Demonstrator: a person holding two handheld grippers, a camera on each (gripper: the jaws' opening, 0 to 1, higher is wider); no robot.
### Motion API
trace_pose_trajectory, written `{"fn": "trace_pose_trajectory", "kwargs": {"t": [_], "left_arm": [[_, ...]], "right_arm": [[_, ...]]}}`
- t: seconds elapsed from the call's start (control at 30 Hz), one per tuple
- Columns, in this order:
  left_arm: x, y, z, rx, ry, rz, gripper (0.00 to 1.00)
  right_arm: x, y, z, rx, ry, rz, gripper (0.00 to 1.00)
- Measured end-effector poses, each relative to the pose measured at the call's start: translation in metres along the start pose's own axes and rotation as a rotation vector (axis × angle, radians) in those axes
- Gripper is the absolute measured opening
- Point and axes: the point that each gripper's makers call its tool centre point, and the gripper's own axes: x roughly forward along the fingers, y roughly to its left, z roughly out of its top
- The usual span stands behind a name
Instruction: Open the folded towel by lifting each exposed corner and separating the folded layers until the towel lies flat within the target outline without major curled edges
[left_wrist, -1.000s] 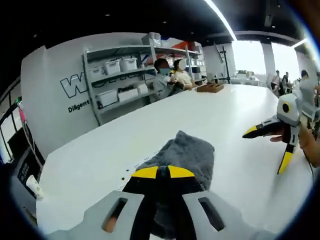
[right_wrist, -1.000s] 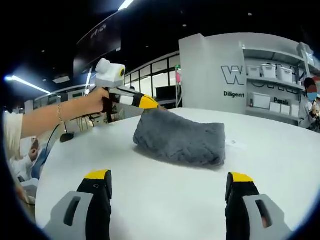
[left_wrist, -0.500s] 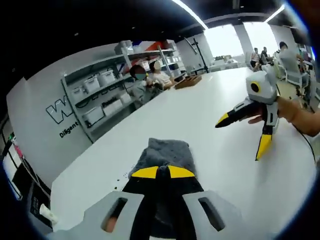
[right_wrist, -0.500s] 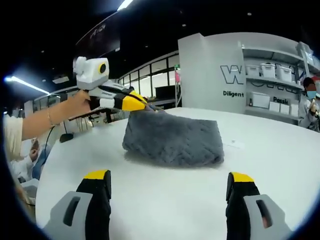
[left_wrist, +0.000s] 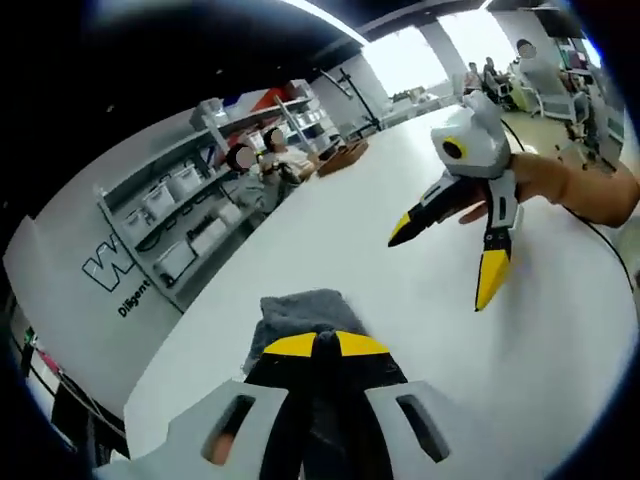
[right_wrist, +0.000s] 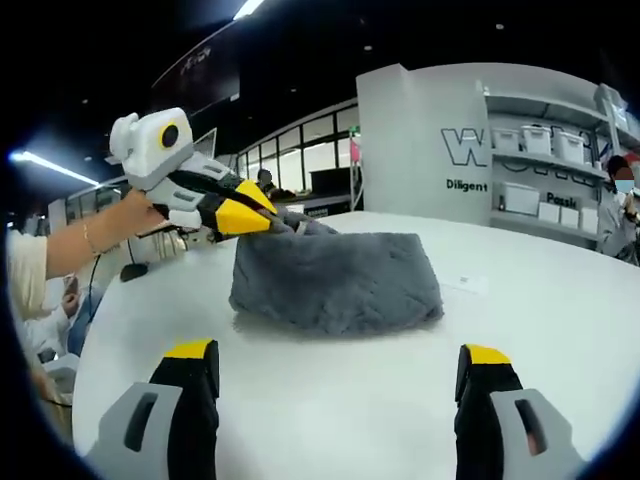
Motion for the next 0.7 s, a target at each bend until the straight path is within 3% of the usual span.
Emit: {"fn": "trace_pose_trajectory", "kwargs": {"t": [0.3, 0.47, 0.7], "left_arm": [[0.002, -0.032, 0.008, 0.041, -0.022, -0.044, 0.04], [0.005, -0.048, 0.009, 0.021, -0.042, -0.076, 0.04], [0.010, -0.067, 0.007, -0.048, -0.065, -0.129, 0.04]], "right_arm": [[-0.005, 0.008, -0.006, -0.052, 0.049, 0.043, 0.99], [-0.009, 0.005, -0.012, -0.064, 0.074, 0.045, 0.99], [-0.014, 0.010, -0.032, -0.109, 0.162, 0.105, 0.99]]}}
